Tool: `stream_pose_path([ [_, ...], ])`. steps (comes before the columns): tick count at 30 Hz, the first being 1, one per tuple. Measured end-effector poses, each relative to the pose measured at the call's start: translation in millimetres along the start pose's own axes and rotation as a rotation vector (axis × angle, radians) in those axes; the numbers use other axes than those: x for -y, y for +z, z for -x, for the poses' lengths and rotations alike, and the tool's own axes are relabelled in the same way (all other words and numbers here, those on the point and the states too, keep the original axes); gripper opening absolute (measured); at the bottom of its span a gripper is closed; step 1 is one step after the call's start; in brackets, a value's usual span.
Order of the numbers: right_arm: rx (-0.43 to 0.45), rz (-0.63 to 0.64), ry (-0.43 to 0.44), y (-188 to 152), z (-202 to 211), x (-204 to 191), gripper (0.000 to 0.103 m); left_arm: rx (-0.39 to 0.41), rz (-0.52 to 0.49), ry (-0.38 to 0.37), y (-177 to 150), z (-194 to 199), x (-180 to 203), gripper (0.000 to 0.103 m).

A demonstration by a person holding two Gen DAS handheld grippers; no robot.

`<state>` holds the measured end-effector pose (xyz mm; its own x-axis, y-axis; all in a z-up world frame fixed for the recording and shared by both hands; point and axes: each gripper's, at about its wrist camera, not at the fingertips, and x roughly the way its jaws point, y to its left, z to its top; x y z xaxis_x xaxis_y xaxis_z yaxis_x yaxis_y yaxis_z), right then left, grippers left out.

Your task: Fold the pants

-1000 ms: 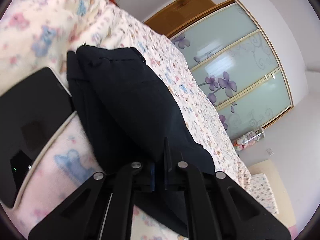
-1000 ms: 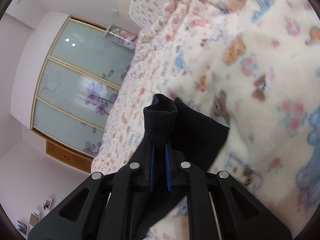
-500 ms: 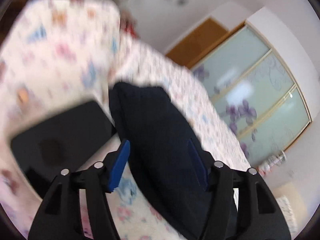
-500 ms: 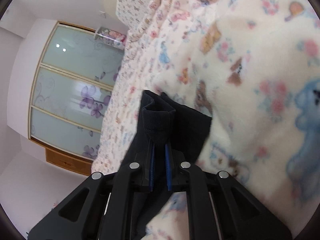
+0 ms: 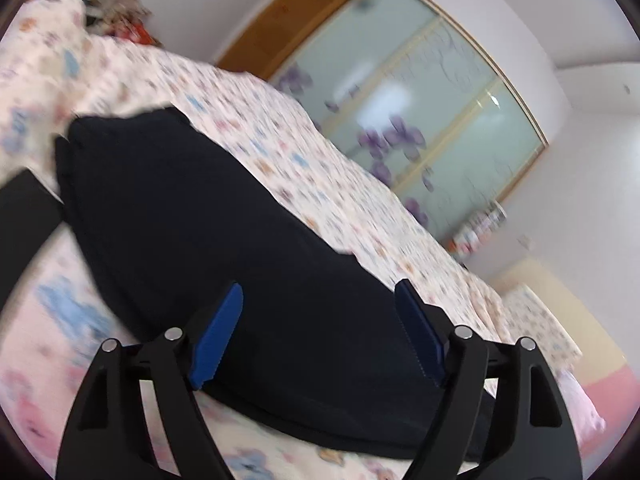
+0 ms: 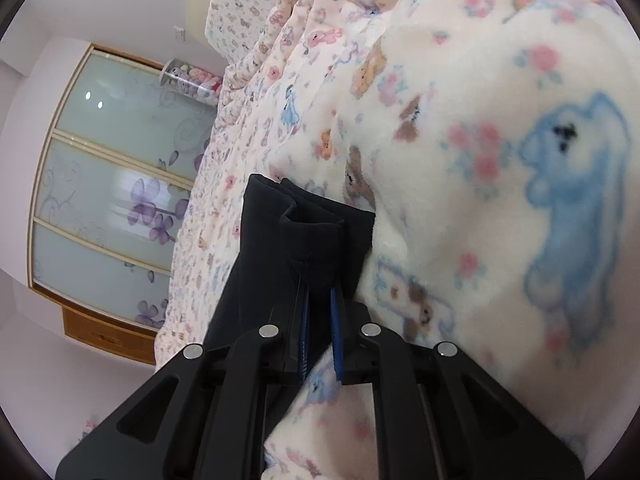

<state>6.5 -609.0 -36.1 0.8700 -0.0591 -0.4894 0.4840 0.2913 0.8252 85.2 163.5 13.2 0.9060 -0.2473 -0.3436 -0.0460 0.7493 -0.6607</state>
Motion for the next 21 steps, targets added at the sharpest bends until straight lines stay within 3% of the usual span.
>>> stream_pose_path([
  [3,0.022,0.030,0.020,0.1,6.2,-5.9,0.010,-0.030,-0.079,-0.030,-5.3,-7.4,10.3,0.087],
  [6,-0.030,0.042,-0.038,4.8,-11.0,0.0,0.010,-0.062,-0.123,0.009,-13.4,-18.1,14.2,0.090],
  [9,-0.066,0.009,-0.028,8.4,-14.3,6.0,0.011,-0.157,-0.092,0.080,-20.0,-37.2,2.6,0.090],
  [11,-0.067,0.003,-0.033,8.0,-7.2,4.7,0.015,-0.176,-0.098,0.100,-23.9,-41.1,2.1,0.090],
  [13,-0.039,0.008,-0.064,6.6,2.0,3.2,0.020,-0.174,-0.121,0.112,-26.4,-41.9,3.6,0.091],
  [17,0.110,0.108,-0.120,-0.7,32.7,-17.3,0.020,-0.175,-0.159,0.127,-28.5,-40.9,9.2,0.094],
  [19,0.169,0.220,-0.055,-12.6,44.2,-40.1,0.021,-0.176,-0.169,0.128,-27.4,-42.1,11.3,0.096],
  [21,0.096,0.397,0.088,-29.2,37.2,-71.5,0.022,-0.180,-0.176,0.133,-28.0,-43.1,12.2,0.098],
])
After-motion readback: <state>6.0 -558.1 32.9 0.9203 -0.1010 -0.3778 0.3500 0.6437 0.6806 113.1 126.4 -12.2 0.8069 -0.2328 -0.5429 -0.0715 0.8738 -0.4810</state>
